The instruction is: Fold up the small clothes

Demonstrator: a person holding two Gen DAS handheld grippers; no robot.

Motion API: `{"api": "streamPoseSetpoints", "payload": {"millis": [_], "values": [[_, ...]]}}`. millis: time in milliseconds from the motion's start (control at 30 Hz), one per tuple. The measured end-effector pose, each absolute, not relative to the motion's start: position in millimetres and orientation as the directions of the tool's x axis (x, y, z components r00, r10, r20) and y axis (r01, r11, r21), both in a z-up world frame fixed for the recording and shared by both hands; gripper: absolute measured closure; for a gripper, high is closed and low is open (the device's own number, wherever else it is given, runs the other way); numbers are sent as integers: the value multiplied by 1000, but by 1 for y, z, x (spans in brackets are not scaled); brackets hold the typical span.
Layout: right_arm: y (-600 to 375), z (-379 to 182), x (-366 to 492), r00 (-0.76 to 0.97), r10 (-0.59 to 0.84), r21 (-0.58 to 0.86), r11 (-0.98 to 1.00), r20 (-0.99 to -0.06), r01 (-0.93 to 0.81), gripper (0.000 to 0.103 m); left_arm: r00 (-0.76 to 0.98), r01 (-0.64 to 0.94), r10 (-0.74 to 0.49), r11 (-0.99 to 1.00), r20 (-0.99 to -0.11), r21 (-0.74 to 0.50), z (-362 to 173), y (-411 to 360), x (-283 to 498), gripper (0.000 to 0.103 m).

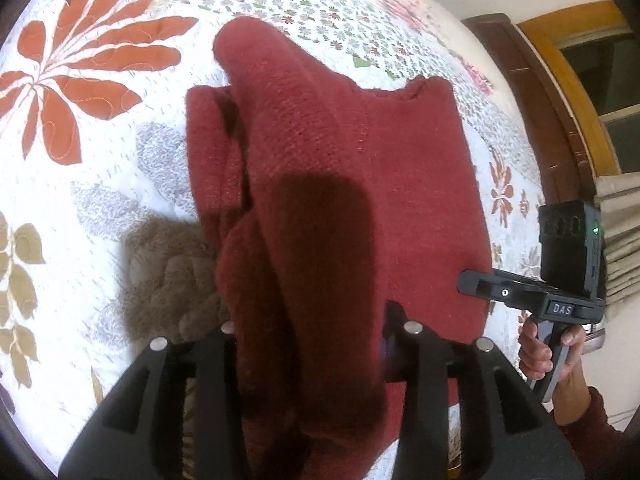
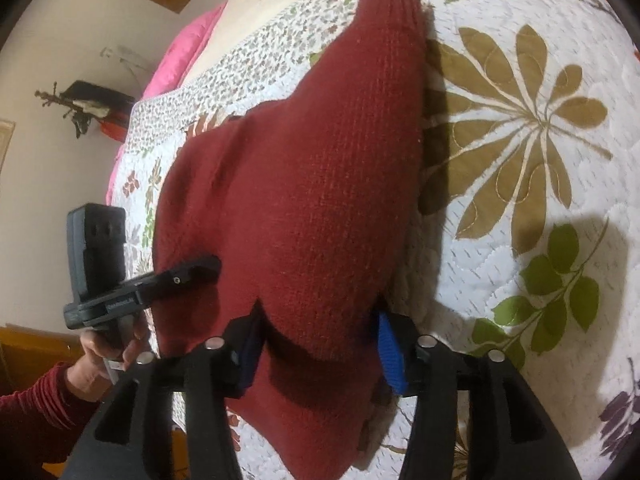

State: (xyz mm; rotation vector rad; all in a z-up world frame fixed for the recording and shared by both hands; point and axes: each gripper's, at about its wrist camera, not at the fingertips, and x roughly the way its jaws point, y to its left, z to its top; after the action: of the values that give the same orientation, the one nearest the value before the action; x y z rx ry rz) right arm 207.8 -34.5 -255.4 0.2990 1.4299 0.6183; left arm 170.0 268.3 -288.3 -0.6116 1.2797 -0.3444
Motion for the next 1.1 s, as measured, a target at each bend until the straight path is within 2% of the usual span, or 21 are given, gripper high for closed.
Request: {"api": "streamPoseSetpoints", "payload": {"millis": [33,67,133,367,400,433,533,600,733,967,1067,1100], "values": [[-36,-253,207,20,563,546,810,-826,-214,40,267,-102,-554,798,-789,-594,-281,266,170,57],[-38,-250,204,19,566,551,808,-824,-209,40,271,-116,-539,804,-797,-583,-276,273,163,54],[-47,-244,189,17,582,567,799,-813,-198,27,283,-131,-515,815,-809,-564,-266,280,148,49],[-53,-273,133,-69,596,599,787,-800,-147,27,324,-149,-450,844,-832,-515,-251,285,99,43],[-51,-282,129,-84,594,600,789,-800,-130,31,324,-154,-439,850,-838,-504,-253,284,96,43],[-41,-286,131,-90,597,604,788,-797,-119,43,320,-159,-431,853,-844,-496,-255,282,95,43],[-34,-291,130,-99,607,615,782,-789,-100,69,293,-181,-382,878,-877,-443,-262,272,92,49],[-30,-282,129,-79,601,606,785,-795,-130,78,279,-176,-343,900,-897,-399,-264,270,86,48],[-32,-276,125,-65,549,552,822,-833,-137,82,249,-196,-342,899,-906,-393,-279,274,75,48],[-11,-296,129,-64,458,463,877,-887,-128,81,224,-174,-304,922,-926,-345,-298,268,78,46],[-10,-290,128,-46,460,462,880,-887,-107,78,220,-192,-302,919,-927,-345,-290,269,78,46],[-9,-284,127,-33,458,458,883,-889,-104,72,223,-197,-294,920,-929,-339,-284,270,76,45]]}}
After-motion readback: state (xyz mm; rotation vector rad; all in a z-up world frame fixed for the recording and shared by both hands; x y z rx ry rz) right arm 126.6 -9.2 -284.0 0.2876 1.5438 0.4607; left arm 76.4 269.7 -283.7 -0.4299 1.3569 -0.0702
